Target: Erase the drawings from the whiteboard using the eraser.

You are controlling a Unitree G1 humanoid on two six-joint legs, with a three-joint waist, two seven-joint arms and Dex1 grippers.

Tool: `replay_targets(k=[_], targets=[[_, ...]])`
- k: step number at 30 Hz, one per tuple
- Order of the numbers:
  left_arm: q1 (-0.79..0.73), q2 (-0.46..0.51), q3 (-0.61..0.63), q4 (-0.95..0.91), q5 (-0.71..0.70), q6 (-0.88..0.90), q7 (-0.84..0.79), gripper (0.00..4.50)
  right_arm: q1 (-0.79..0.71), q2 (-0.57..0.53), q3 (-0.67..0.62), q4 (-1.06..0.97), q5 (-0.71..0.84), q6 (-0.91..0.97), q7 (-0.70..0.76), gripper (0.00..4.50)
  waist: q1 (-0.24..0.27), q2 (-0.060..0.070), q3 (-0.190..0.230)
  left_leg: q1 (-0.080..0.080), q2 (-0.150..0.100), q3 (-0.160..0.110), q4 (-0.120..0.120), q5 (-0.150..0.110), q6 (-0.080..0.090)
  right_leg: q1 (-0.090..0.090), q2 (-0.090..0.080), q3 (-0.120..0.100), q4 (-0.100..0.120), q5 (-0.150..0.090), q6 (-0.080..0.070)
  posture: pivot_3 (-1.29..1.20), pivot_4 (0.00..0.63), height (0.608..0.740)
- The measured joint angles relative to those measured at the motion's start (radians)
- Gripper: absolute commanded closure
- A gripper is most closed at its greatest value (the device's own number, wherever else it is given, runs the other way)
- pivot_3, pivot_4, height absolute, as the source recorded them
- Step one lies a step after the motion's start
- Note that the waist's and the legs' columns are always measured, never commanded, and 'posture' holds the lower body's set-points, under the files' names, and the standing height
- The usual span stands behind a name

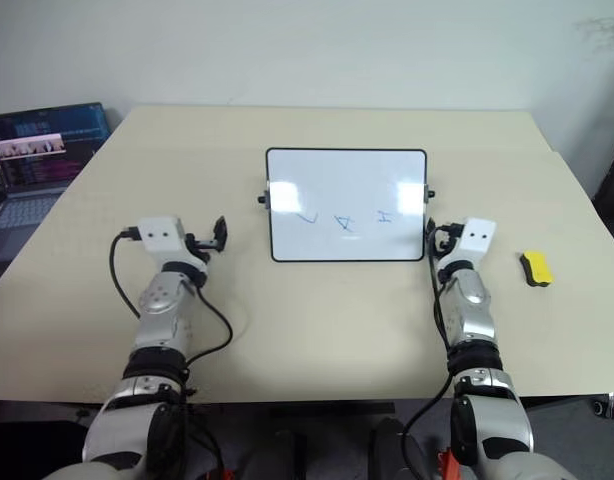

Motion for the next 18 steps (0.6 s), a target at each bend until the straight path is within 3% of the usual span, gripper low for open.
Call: replay_targets(k=[11,18], targets=[[0.008,0.010,0.003,-0.031,-0.008,0.054,-0.040,0.00,-0.012,0.004,-0.001,0.030,0.001,-0.009,-0.015,0.52,-0.001,0.000,0.000,0.000,0.000,-0.001,0.000,0.000,0.000,0.000,0.000,0.000,0.001,0.000,0.000,0.00,0.150,0.740],[0.008,0.012,0.001,-0.038,-0.014,0.077,-0.082,0.00,0.037,-0.024,-0.001,-0.071,0.002,0.021,-0.010,0.52,0.000,0.000,0.000,0.000,0.000,-0.001,0.000,0.000,0.000,0.000,0.000,-0.001,0.001,0.000,0.000,0.00,0.150,0.740]])
